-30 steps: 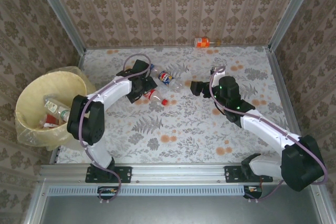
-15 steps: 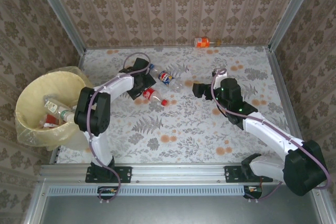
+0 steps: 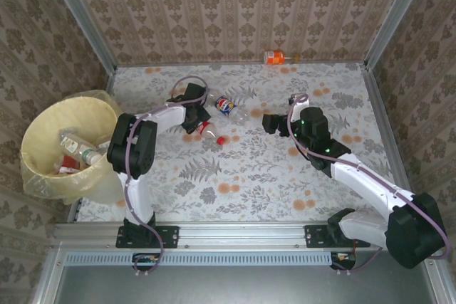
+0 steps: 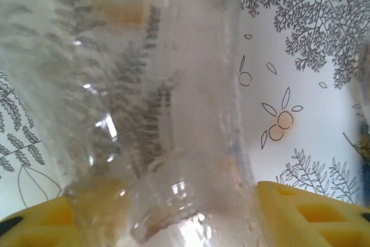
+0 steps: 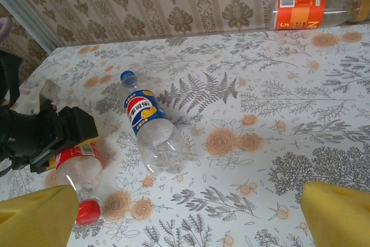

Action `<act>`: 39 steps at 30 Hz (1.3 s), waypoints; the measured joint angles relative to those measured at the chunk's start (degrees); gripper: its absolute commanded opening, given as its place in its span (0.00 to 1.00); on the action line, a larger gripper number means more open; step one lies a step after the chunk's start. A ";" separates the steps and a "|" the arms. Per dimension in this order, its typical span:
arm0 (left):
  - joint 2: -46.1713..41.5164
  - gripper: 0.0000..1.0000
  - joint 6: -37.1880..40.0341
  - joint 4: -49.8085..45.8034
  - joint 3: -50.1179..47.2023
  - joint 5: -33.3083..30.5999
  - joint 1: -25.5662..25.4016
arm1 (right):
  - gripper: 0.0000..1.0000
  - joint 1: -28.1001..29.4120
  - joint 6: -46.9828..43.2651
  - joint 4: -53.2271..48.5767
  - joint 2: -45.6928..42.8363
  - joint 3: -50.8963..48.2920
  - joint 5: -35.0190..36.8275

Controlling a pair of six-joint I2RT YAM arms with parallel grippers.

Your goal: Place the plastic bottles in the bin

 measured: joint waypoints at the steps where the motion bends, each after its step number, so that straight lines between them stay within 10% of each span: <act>1: -0.42 0.53 0.61 0.35 -0.57 -0.04 0.00 | 1.00 0.00 0.00 0.00 0.00 -0.02 0.00; 14: -25.24 0.54 16.72 -1.99 -5.35 -9.29 -1.16 | 1.00 0.00 0.00 0.42 0.63 0.00 -0.04; 26: -44.26 0.54 34.99 -18.82 14.71 -24.92 -0.68 | 1.00 0.00 0.13 1.55 5.70 2.71 -1.20; 39: -49.77 0.56 38.86 -40.19 27.93 -25.75 28.87 | 1.00 0.00 0.48 1.77 9.68 6.60 -3.61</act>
